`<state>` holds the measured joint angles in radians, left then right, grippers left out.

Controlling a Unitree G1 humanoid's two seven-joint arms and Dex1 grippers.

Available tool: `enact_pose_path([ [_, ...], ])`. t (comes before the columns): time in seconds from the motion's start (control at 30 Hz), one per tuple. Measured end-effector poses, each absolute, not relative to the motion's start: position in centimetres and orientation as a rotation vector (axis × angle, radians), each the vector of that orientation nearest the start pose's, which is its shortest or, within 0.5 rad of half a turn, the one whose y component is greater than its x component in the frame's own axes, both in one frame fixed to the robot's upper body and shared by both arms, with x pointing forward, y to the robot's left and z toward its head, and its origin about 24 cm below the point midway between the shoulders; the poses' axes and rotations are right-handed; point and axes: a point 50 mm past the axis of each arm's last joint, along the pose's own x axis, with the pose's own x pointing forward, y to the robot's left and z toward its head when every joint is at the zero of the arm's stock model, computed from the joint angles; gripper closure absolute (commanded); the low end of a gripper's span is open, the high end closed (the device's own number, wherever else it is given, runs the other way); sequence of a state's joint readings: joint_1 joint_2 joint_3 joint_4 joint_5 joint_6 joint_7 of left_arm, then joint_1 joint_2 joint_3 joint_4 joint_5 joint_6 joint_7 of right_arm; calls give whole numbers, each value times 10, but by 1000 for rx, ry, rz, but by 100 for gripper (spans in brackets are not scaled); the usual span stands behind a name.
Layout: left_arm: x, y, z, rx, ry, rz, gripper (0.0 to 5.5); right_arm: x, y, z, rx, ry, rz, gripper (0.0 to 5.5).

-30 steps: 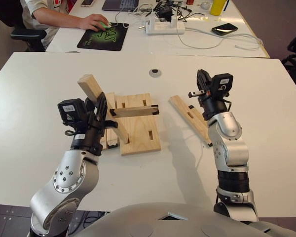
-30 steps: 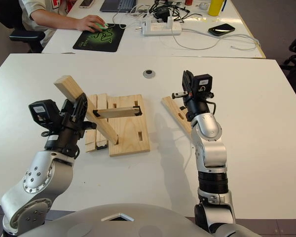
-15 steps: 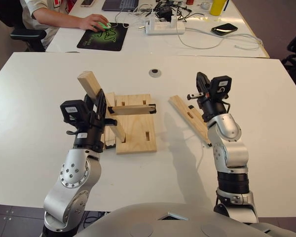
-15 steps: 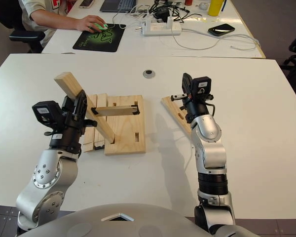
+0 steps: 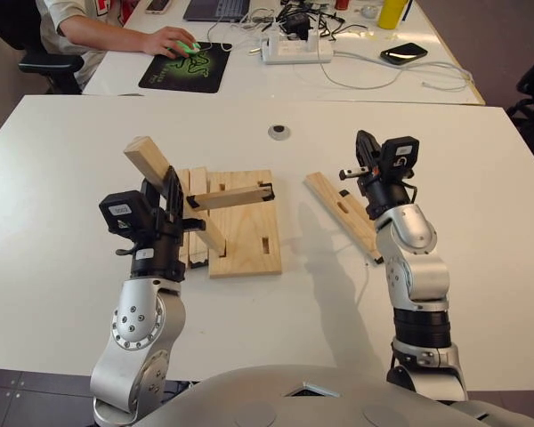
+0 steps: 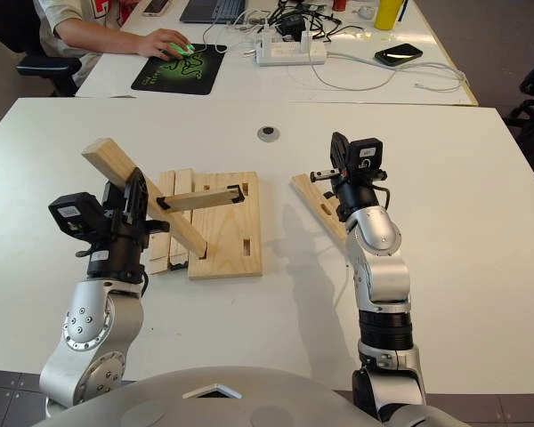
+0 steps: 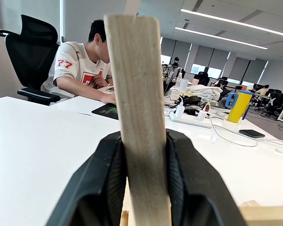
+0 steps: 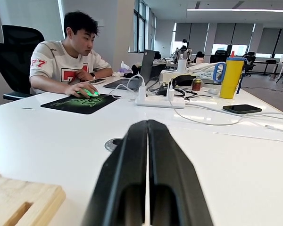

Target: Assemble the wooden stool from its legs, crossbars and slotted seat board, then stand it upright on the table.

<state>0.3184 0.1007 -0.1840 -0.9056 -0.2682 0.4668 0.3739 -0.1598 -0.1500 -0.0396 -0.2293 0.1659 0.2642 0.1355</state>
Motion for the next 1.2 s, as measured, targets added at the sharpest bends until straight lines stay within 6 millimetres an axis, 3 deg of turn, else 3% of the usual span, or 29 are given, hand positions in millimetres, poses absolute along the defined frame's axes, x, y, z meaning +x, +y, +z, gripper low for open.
enact_pose_path([
  [0.23,166,137,139,-215,-17,138,444,278,-159,117,-6,-123,187,550],
  [0.5,165,136,133,-54,-57,74,444,277,-157,119,0,-132,193,550],
  [0.87,140,137,117,-41,-153,110,444,281,-159,121,-34,-123,233,550],
  [1.2,128,124,106,51,-205,69,444,288,-161,124,-63,-120,265,550],
])
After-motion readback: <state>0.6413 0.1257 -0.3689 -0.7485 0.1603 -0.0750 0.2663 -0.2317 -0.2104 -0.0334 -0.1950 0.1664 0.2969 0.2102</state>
